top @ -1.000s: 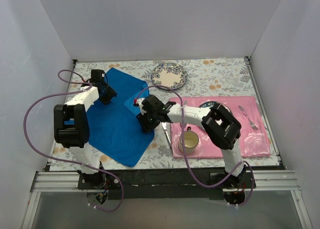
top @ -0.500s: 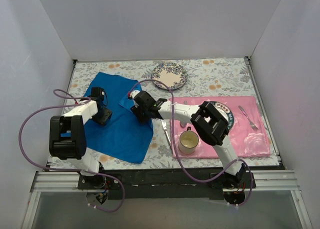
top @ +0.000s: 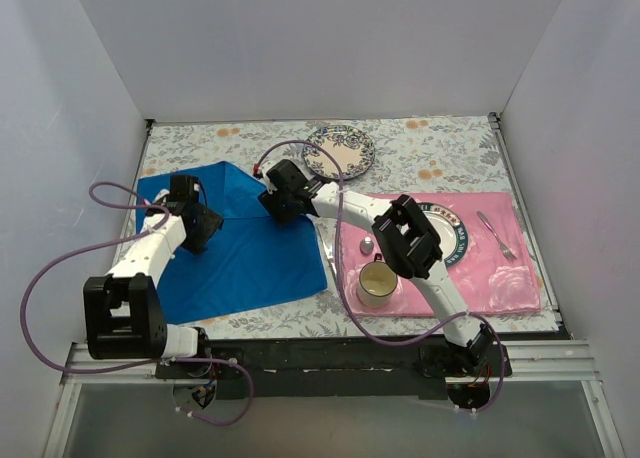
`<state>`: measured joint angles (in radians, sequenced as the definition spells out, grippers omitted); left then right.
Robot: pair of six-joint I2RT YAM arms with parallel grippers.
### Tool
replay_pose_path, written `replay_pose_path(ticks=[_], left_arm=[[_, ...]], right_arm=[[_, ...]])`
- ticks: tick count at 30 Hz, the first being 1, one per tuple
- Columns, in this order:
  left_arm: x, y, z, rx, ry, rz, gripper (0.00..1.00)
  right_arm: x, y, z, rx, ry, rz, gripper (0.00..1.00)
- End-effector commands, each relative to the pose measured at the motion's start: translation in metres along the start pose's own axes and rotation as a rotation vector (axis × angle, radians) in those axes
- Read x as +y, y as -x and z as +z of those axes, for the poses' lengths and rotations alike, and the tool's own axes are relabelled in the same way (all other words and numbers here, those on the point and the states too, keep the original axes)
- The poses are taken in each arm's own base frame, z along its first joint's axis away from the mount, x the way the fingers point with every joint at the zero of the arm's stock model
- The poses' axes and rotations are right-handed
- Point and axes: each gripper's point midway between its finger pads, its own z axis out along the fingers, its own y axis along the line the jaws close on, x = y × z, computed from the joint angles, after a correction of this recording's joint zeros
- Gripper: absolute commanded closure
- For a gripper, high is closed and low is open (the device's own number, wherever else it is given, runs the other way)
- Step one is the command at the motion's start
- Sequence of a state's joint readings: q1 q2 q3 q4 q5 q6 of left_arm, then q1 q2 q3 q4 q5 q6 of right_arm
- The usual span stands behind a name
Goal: Fold the napkin, place the utensils inside, and roll it up
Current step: Flatten the napkin out
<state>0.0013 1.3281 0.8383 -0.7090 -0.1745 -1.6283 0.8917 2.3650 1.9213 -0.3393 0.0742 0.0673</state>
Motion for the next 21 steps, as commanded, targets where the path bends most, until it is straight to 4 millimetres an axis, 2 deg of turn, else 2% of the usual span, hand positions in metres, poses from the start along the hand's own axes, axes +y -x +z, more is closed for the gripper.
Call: replay_pose_path(ticks=[1, 2, 3, 4, 6, 8, 12, 13, 17, 21], left_arm=[[-0.057, 0.024, -0.006, -0.018, -0.150, 0.044, 0.40], [-0.065, 0.026, -0.003, -0.017, -0.167, 0.046, 0.39], [-0.073, 0.028, -0.002, -0.011, -0.187, 0.053, 0.39], [-0.078, 0.022, 0.008, 0.024, -0.189, 0.069, 0.39], [-0.095, 0.028, 0.013, 0.023, -0.226, 0.075, 0.39], [-0.098, 0.027, 0.027, 0.038, -0.207, 0.090, 0.41], [-0.104, 0.039, 0.038, 0.008, -0.171, 0.116, 0.42], [-0.107, 0.042, 0.039, 0.001, -0.174, 0.124, 0.43], [-0.110, 0.041, 0.048, 0.012, -0.171, 0.149, 0.47], [-0.102, 0.050, 0.061, -0.028, -0.101, 0.183, 0.50]], right_arm=[[0.015, 0.026, -0.053, -0.037, 0.073, -0.007, 0.41], [0.024, 0.037, -0.071, -0.068, 0.119, -0.012, 0.39], [0.027, 0.037, -0.077, -0.070, 0.133, -0.010, 0.39], [0.028, 0.037, -0.083, -0.074, 0.142, -0.007, 0.39], [0.033, 0.037, -0.098, -0.080, 0.165, -0.001, 0.39], [0.034, 0.030, -0.108, -0.075, 0.173, 0.006, 0.39], [0.032, 0.011, -0.114, -0.058, 0.173, 0.008, 0.39], [0.033, 0.012, -0.116, -0.073, 0.178, 0.006, 0.39], [0.035, -0.010, -0.108, -0.030, 0.195, 0.025, 0.40], [0.035, -0.022, -0.105, -0.003, 0.203, 0.032, 0.41]])
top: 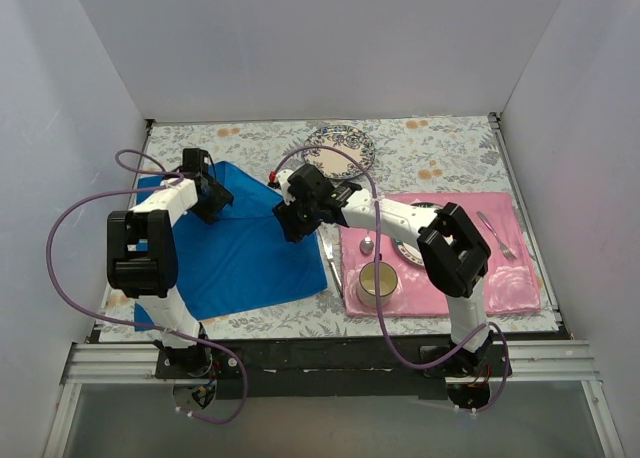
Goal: Fold the napkin, place the utensils inside, and roll it up
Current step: Flatten the napkin out
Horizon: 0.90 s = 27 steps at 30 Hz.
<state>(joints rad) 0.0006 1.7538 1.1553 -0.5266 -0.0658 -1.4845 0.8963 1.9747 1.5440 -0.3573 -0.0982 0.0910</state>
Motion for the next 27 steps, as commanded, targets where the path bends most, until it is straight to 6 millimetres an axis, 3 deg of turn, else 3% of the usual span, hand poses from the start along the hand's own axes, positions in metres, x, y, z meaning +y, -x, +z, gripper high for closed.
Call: replay_pose_path(ticks=[1, 7, 21, 27], left_arm=[[0.003, 0.018, 0.003, -0.072, 0.063, 0.063, 0.51], [0.006, 0.019, 0.008, -0.136, 0.179, 0.154, 0.54], [0.014, 0.001, 0.028, -0.115, 0.262, 0.199, 0.69], [0.004, 0.008, 0.026, -0.139, 0.241, 0.206, 0.87]], right_arm=[[0.004, -0.001, 0.001, -0.015, 0.026, 0.007, 0.41], [-0.001, -0.008, 0.002, -0.010, 0.006, 0.003, 0.41], [-0.007, -0.017, 0.001, -0.006, -0.003, 0.010, 0.41], [-0.010, -0.024, 0.000, 0.007, -0.015, 0.007, 0.41]])
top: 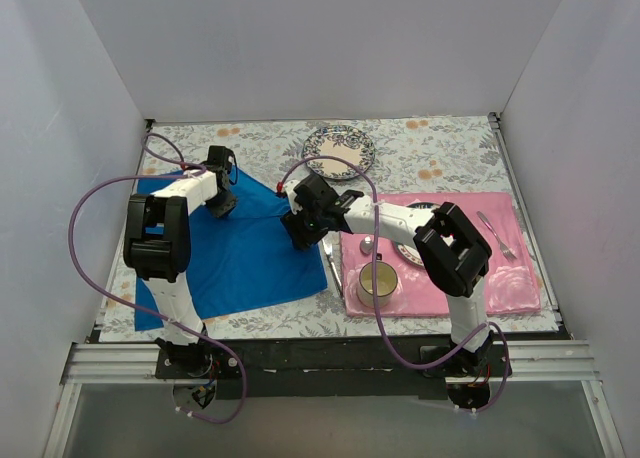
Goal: Fold the napkin, place the utensils inside, and roll it up
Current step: Flatten the napkin out
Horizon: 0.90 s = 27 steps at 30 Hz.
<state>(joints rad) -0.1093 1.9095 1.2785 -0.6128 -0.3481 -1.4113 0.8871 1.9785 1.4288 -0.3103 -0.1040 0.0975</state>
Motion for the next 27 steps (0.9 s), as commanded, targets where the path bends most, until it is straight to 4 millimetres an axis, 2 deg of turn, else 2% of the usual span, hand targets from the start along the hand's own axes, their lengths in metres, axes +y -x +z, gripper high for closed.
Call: replay_pose_path(ticks=[1, 4, 10, 13, 15, 17, 18, 20, 21, 22, 23, 24, 25, 26, 27], left_arm=[[-0.004, 0.013, -0.005, -0.046, 0.007, 0.006, 0.88], [-0.008, 0.027, -0.014, -0.092, 0.006, 0.017, 0.93], [-0.020, 0.042, -0.033, -0.126, -0.022, 0.023, 0.92], [-0.027, 0.049, -0.037, -0.137, -0.044, 0.015, 1.00], [-0.041, 0.056, -0.041, -0.143, -0.093, 0.015, 1.00], [-0.065, 0.070, -0.047, -0.168, -0.189, 0.004, 1.00], [-0.082, 0.067, -0.049, -0.139, -0.264, 0.008, 1.00], [-0.114, 0.080, -0.056, -0.161, -0.395, -0.009, 1.00], [-0.131, 0.092, -0.067, -0.178, -0.464, -0.024, 1.00], [-0.152, 0.091, -0.063, -0.158, -0.542, -0.033, 1.00], [-0.164, 0.097, -0.063, -0.160, -0.575, -0.043, 1.00], [-0.181, 0.116, -0.076, -0.190, -0.629, -0.063, 1.00], [-0.196, 0.111, -0.057, -0.158, -0.645, -0.058, 1.00], [-0.209, 0.112, -0.058, -0.140, -0.690, -0.044, 0.96], [-0.230, 0.131, -0.075, -0.169, -0.763, -0.037, 0.91]], right_arm=[[-0.001, 0.017, -0.016, -0.065, -0.011, -0.020, 0.41], [-0.003, 0.016, -0.018, -0.065, -0.021, -0.021, 0.41], [-0.004, 0.021, -0.020, -0.075, -0.023, -0.034, 0.41], [-0.005, 0.022, -0.021, -0.073, -0.022, -0.030, 0.41], [-0.006, 0.021, -0.022, -0.066, -0.027, -0.028, 0.41], [-0.006, 0.021, -0.027, -0.071, -0.036, -0.028, 0.41], [-0.007, 0.022, -0.030, -0.076, -0.041, -0.025, 0.41], [-0.009, 0.022, -0.037, -0.087, -0.054, -0.015, 0.41], [-0.011, 0.020, -0.040, -0.082, -0.058, -0.008, 0.41], [-0.012, 0.021, -0.045, -0.089, -0.061, 0.002, 0.41], [-0.013, 0.022, -0.048, -0.091, -0.069, 0.005, 0.41], [-0.015, 0.022, -0.051, -0.095, -0.074, 0.010, 0.41], [-0.015, 0.025, -0.057, -0.113, -0.077, 0.017, 0.41], [-0.018, 0.022, -0.058, -0.111, -0.085, 0.021, 0.41], [-0.019, 0.025, -0.060, -0.129, -0.090, 0.026, 0.41]])
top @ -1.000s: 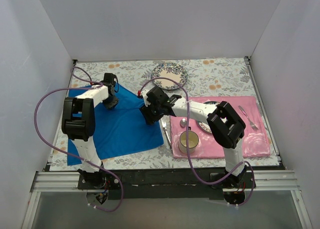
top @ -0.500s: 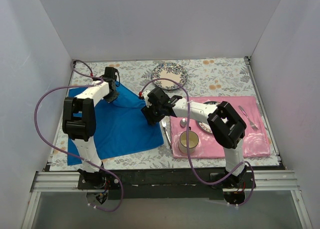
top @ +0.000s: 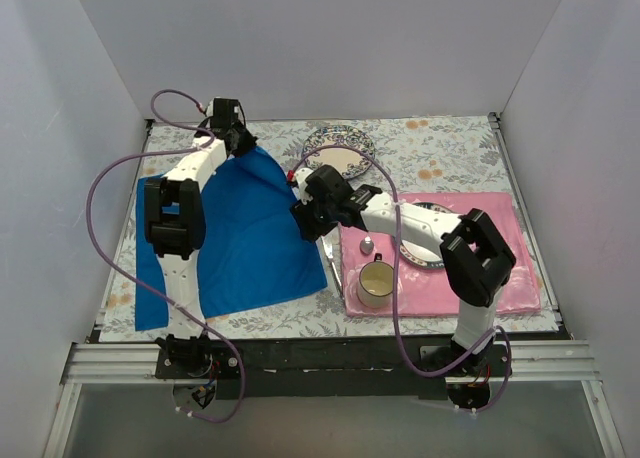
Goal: Fold the napkin, place the utensils inside, and roll it up
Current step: Flatten the napkin out
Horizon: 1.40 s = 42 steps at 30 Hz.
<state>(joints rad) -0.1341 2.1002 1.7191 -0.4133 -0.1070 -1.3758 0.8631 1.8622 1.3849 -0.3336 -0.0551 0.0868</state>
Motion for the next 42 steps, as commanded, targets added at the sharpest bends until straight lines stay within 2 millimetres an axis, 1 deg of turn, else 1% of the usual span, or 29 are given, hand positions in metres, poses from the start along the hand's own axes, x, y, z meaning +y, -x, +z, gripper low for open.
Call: replay_pose_path(ticks=[1, 2, 3, 5, 6, 7, 8, 9, 10, 11, 12, 13, 14, 16, 17, 18, 20, 21, 24, 25, 27, 29, 31, 32, 34, 35, 39, 41, 42], left_arm=[[-0.081, 0.018, 0.023, 0.033, -0.304, 0.026, 0.84], [-0.086, 0.020, 0.026, 0.036, -0.317, 0.050, 0.80], [-0.098, 0.036, 0.016, 0.017, -0.331, 0.074, 0.71], [-0.092, 0.050, 0.008, -0.036, -0.284, 0.131, 0.60], [-0.077, 0.044, 0.008, -0.025, -0.229, 0.141, 0.39], [-0.068, 0.046, 0.002, -0.039, -0.187, 0.150, 0.32], [-0.062, 0.062, -0.019, -0.097, -0.142, 0.160, 0.23], [-0.050, 0.062, -0.030, -0.097, -0.090, 0.162, 0.22], [-0.022, 0.038, -0.028, -0.045, -0.015, 0.167, 0.22], [-0.016, 0.050, -0.054, -0.095, 0.015, 0.149, 0.22], [0.004, 0.036, -0.060, -0.070, 0.072, 0.138, 0.23], [0.039, 0.003, -0.058, -0.004, 0.157, 0.133, 0.24], [0.051, 0.002, -0.079, -0.030, 0.186, 0.112, 0.26], [0.077, -0.018, -0.090, -0.006, 0.236, 0.077, 0.31], [0.107, -0.047, -0.091, 0.045, 0.294, 0.085, 0.32], [0.110, -0.045, -0.101, 0.012, 0.286, 0.069, 0.32], [0.131, -0.064, -0.105, 0.038, 0.311, 0.070, 0.33], [0.132, -0.062, -0.108, 0.025, 0.300, 0.061, 0.33], [0.140, -0.064, -0.105, 0.033, 0.290, 0.021, 0.32], [0.144, -0.067, -0.099, 0.061, 0.285, -0.021, 0.32], [0.148, -0.065, -0.091, 0.085, 0.286, -0.059, 0.32], [0.155, -0.068, -0.074, 0.126, 0.301, -0.084, 0.32], [0.152, -0.059, -0.063, 0.122, 0.313, -0.084, 0.32], [0.158, -0.065, -0.051, 0.147, 0.331, -0.074, 0.31], [0.147, -0.057, -0.041, 0.156, 0.311, -0.070, 0.31], [0.150, -0.065, -0.029, 0.188, 0.318, -0.063, 0.31], [0.148, -0.065, -0.012, 0.218, 0.329, -0.053, 0.30], [0.144, -0.058, -0.007, 0.204, 0.319, -0.045, 0.30], [0.158, -0.048, -0.003, 0.190, 0.348, -0.058, 0.30]], right_arm=[[-0.009, 0.011, -0.021, -0.067, -0.036, 0.035, 0.41], [-0.010, 0.010, -0.021, -0.066, -0.035, 0.042, 0.41], [-0.010, 0.007, -0.019, -0.057, -0.034, 0.046, 0.41], [-0.006, 0.005, -0.017, -0.042, -0.007, 0.054, 0.41], [-0.004, 0.002, -0.014, -0.033, 0.002, 0.055, 0.41], [0.000, 0.000, -0.013, -0.029, 0.025, 0.061, 0.41], [0.002, -0.006, -0.010, -0.020, 0.039, 0.067, 0.41], [0.005, -0.008, -0.008, -0.018, 0.053, 0.070, 0.41], [0.008, -0.007, -0.006, -0.025, 0.075, 0.070, 0.41], [0.009, -0.009, -0.005, -0.019, 0.082, 0.073, 0.41], [0.012, -0.010, -0.001, -0.013, 0.093, 0.072, 0.41], [0.015, -0.011, 0.001, -0.005, 0.111, 0.070, 0.41], [0.017, -0.011, 0.002, -0.004, 0.118, 0.069, 0.41], [0.024, -0.012, 0.007, 0.003, 0.130, 0.055, 0.41], [0.027, -0.013, 0.009, 0.008, 0.134, 0.050, 0.41], [0.034, -0.015, 0.012, 0.018, 0.144, 0.038, 0.41], [0.041, -0.019, 0.014, 0.033, 0.154, 0.027, 0.41], [0.047, -0.024, 0.016, 0.045, 0.161, 0.014, 0.41], [0.059, -0.043, 0.018, 0.078, 0.168, -0.012, 0.41], [0.061, -0.055, 0.020, 0.104, 0.167, -0.014, 0.42], [0.066, -0.065, 0.020, 0.116, 0.170, -0.021, 0.42], [0.066, -0.077, 0.020, 0.132, 0.163, -0.011, 0.42], [0.066, -0.081, 0.021, 0.132, 0.161, -0.007, 0.42], [0.065, -0.086, 0.022, 0.143, 0.157, -0.001, 0.42], [0.064, -0.088, 0.024, 0.147, 0.150, 0.001, 0.42], [0.065, -0.090, 0.025, 0.154, 0.149, 0.002, 0.42], [0.066, -0.093, 0.027, 0.162, 0.155, 0.008, 0.42], [0.066, -0.092, 0.027, 0.159, 0.156, 0.009, 0.42], [0.067, -0.092, 0.027, 0.158, 0.159, 0.008, 0.42]])
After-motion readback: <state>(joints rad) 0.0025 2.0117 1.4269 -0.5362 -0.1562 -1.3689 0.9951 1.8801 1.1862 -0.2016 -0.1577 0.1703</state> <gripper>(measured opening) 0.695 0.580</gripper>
